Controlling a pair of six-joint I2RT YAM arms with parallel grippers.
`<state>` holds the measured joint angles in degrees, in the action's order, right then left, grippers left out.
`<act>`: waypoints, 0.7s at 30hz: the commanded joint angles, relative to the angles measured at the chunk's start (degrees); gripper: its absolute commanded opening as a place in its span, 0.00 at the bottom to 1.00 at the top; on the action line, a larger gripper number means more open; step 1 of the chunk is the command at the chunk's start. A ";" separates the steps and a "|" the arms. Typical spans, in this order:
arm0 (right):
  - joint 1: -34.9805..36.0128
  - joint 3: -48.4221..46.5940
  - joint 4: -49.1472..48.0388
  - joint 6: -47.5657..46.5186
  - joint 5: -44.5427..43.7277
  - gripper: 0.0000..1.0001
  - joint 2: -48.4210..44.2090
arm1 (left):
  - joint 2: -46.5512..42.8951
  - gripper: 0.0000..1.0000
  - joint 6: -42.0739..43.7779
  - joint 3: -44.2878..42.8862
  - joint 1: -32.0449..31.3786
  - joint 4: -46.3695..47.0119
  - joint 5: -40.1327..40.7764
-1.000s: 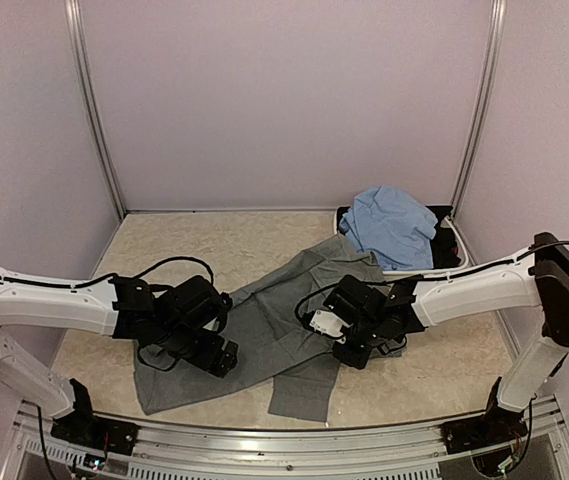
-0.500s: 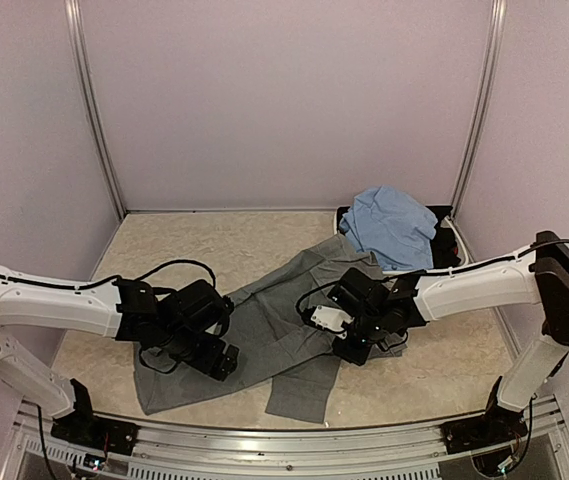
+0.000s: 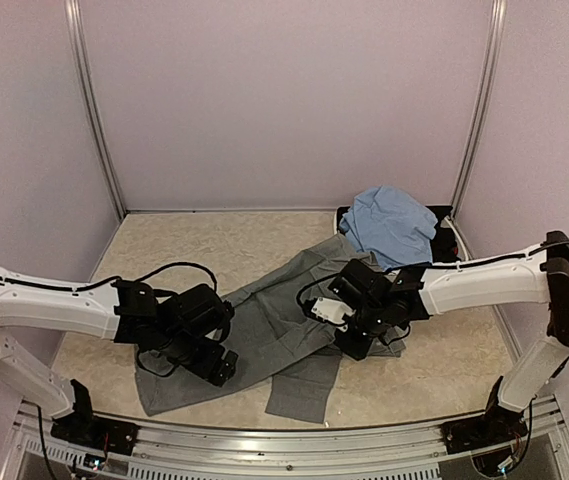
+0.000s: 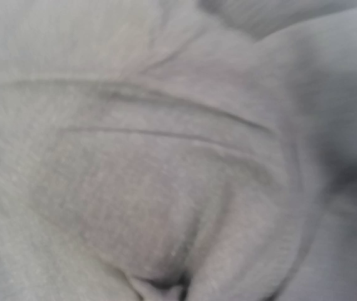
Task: Fold and stack the long sleeve shirts
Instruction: Pick up the 1/3-folded shirt from the center of the board.
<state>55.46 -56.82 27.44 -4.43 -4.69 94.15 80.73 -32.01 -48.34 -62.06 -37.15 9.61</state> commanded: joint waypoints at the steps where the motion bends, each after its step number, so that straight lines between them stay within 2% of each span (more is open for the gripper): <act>1: -2.10 -7.10 5.67 1.83 -1.46 0.00 -7.97 | -0.59 0.96 -0.43 -6.17 -7.32 -6.57 2.00; 5: -5.03 -12.74 8.08 1.53 1.36 0.00 -11.27 | 3.24 0.96 1.32 -8.96 -14.83 -10.27 5.16; 9: -7.24 -16.18 11.06 0.54 -0.53 0.00 -10.05 | 9.12 0.95 3.32 -10.01 -17.96 -9.75 6.22; 15: -9.89 -18.10 12.48 -0.19 0.08 0.00 -9.09 | 15.88 0.91 5.94 -10.84 -18.97 -2.44 7.83; 21: -10.62 -18.66 13.02 -0.78 -0.32 0.00 -8.13 | 19.35 0.90 5.94 -11.63 -19.67 3.38 4.81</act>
<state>45.54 -73.45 39.24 -4.58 -4.75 85.32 98.63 -26.72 -58.39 -80.95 -39.00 15.38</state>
